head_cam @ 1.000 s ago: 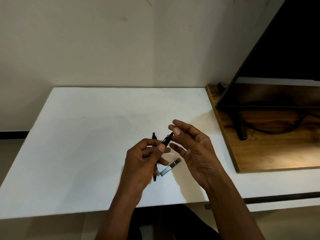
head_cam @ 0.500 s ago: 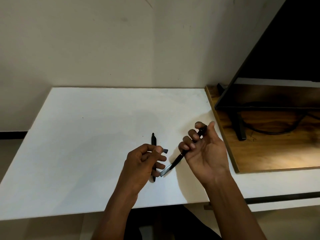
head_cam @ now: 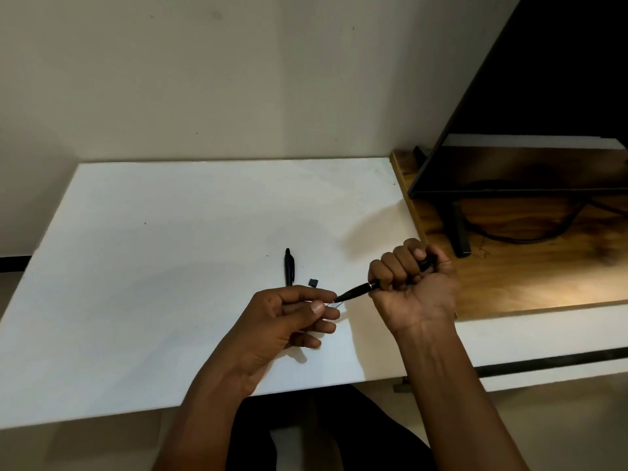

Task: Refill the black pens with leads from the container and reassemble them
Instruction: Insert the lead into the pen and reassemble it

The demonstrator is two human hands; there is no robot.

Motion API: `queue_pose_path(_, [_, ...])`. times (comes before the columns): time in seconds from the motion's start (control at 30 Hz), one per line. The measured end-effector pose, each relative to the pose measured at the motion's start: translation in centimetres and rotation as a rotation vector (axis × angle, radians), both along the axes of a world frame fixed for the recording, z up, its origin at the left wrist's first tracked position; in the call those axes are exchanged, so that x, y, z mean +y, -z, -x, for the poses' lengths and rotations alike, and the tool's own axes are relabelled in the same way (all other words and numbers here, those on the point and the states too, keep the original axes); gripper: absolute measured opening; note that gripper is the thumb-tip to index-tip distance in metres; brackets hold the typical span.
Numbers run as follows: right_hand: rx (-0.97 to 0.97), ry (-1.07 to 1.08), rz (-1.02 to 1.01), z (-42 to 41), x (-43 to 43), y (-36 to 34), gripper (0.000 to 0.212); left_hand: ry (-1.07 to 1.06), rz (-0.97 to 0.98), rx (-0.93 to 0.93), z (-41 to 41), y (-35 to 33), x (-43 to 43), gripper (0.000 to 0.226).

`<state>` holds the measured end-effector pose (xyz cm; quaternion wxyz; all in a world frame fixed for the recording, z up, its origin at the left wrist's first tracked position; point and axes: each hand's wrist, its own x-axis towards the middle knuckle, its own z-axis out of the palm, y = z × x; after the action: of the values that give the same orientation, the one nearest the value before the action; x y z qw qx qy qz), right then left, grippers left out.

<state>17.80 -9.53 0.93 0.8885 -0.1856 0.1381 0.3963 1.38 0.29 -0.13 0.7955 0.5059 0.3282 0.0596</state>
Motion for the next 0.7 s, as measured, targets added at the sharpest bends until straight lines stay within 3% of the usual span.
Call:
queue_pose_path(0.13, [-0.007,-0.001,-0.026,0.2,-0.11,0.0,0.044,-0.007,0.031,-0.017,0.3,-0.25,-0.09,0.025])
queue_pose_path(0.27, [-0.045,0.008,-0.043,0.21,-0.09,-0.34,0.028,-0.002,0.041,-0.021,0.27,-0.33,-0.18,0.027])
queue_pose_path(0.43, [-0.058,0.019,-0.034,0.46,0.16,-0.42,0.038,-0.017,0.052,-0.025,0.25,-0.49,-0.19,0.029])
queue_pose_path(0.57, [-0.121,0.004,-0.039,0.45,0.2,-0.78,0.022,-0.029,0.066,-0.029,0.27,-0.55,-0.13,0.029])
queue_pose_path(0.7, [-0.114,0.002,-0.05,0.33,0.22,-0.52,0.034,-0.035,0.061,-0.034,0.25,-0.66,-0.15,0.03])
